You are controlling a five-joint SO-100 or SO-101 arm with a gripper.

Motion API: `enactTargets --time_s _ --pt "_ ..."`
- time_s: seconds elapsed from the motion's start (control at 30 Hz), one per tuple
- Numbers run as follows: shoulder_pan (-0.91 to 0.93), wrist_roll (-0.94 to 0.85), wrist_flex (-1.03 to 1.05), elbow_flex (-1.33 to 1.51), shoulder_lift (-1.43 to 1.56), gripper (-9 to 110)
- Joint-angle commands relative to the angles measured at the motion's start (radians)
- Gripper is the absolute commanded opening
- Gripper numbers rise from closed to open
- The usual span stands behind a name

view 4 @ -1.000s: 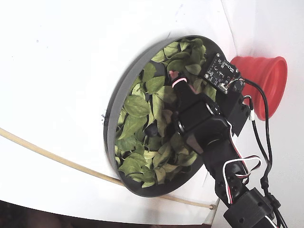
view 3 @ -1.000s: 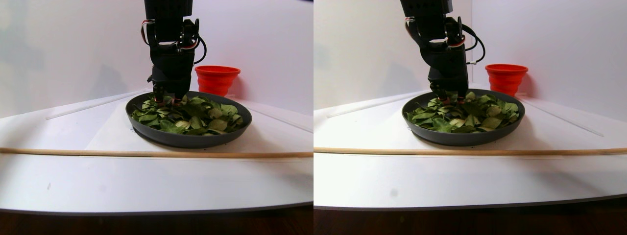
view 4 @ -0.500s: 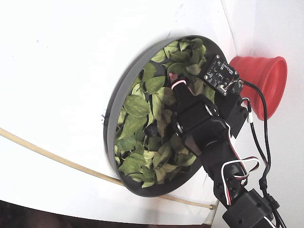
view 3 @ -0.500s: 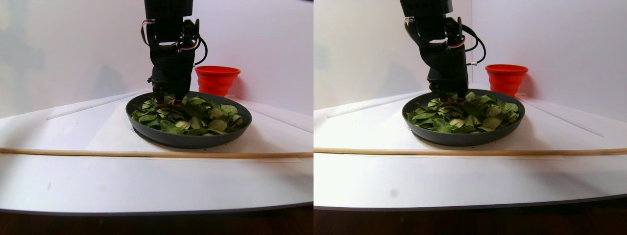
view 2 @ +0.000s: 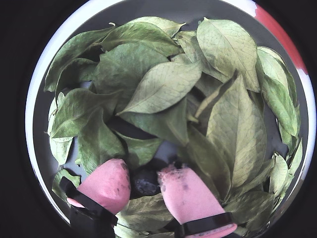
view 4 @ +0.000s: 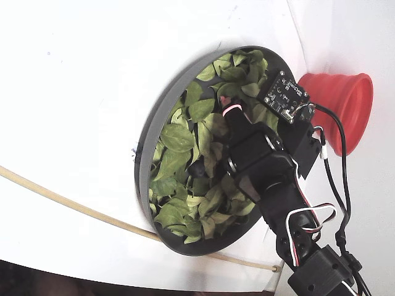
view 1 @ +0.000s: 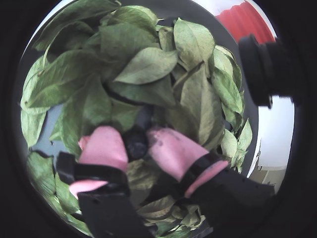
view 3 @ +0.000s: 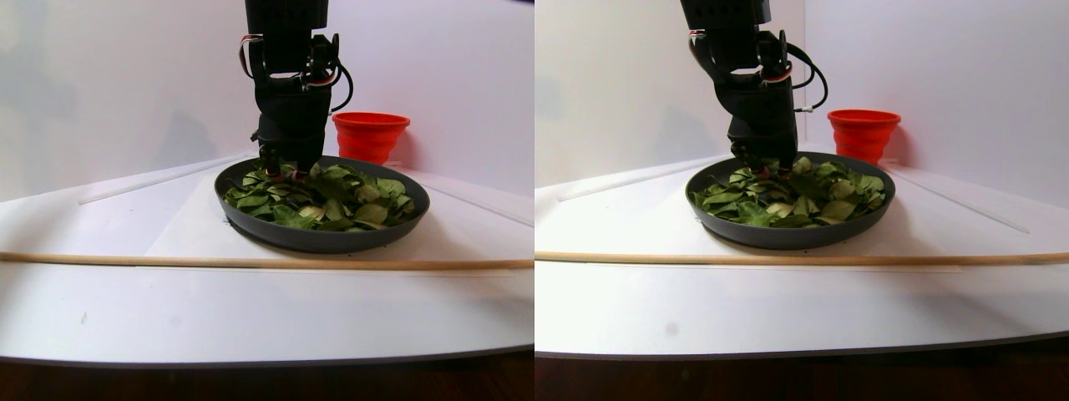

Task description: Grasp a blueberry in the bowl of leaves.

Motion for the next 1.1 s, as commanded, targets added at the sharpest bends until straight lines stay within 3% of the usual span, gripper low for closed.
enactTargets --time_s 0.0,1.07 --pt "0.018 -0.003 0.011 0.008 0.035 10" --pt "0.037 -0.034 0.075 -0.028 0.212 10"
